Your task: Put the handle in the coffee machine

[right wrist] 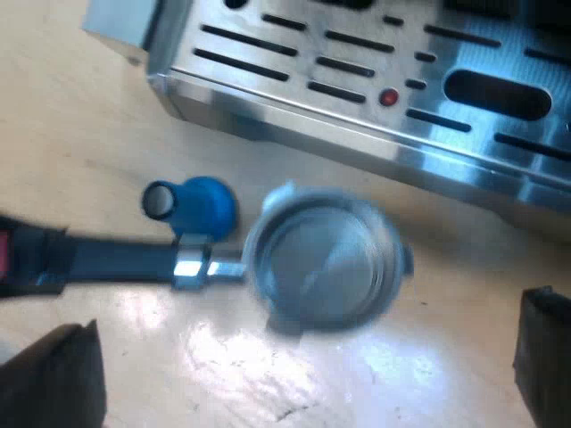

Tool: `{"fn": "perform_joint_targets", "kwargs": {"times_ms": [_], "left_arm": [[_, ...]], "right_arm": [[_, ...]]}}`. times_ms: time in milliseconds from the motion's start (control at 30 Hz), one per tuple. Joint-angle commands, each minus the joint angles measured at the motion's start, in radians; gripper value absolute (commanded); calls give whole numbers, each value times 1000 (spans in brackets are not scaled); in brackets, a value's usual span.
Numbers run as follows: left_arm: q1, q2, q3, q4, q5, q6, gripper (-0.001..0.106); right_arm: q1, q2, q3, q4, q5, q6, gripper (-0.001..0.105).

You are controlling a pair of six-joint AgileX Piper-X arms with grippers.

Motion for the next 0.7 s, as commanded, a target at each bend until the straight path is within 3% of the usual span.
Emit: {"fn": "perform_joint_targets", "kwargs": {"times_ms": [33, 200, 333, 567, 700], "left_arm": [[35, -4, -10, -18, 45, -1, 0], [108, -4, -10, -14, 45, -1, 0], [153, -4, -10, 1, 45, 14, 0], [248, -4, -10, 42, 45, 76, 0], [292, -4, -10, 42, 64, 106, 0]], "right_arm": [[55, -26, -11, 1, 61, -12, 94], [157, -35, -11, -1, 160, 35, 94], [274, -35, -11, -16, 296, 87, 94], [419, -35, -2, -95, 501, 162, 94], [462, -35, 33, -172, 570, 162, 94]]}}
